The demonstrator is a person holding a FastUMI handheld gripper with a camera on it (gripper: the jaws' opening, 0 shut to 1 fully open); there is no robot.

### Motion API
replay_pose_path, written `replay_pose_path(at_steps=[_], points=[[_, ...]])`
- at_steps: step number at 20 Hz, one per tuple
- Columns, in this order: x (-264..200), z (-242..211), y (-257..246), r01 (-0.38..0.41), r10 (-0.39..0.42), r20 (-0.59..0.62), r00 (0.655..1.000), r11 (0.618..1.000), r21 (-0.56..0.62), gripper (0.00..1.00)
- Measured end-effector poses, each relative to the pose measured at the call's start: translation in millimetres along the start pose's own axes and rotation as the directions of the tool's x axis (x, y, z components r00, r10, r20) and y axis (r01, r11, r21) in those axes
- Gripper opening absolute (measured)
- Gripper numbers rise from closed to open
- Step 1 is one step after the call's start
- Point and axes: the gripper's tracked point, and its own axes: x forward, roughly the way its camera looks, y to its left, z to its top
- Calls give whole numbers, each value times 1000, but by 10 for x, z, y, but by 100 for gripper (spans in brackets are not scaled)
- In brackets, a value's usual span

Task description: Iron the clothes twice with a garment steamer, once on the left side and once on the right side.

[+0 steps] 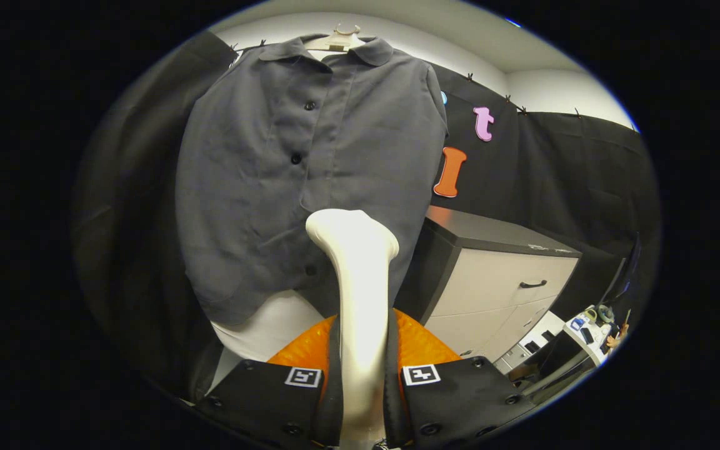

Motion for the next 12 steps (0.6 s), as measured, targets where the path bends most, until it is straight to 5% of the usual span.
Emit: replay_pose_path(at_steps=[6, 12], points=[[-239, 1052, 27, -18, 19, 225, 974, 1000, -6, 33], [-440, 1859, 539, -135, 125, 439, 890, 991, -8, 33]])
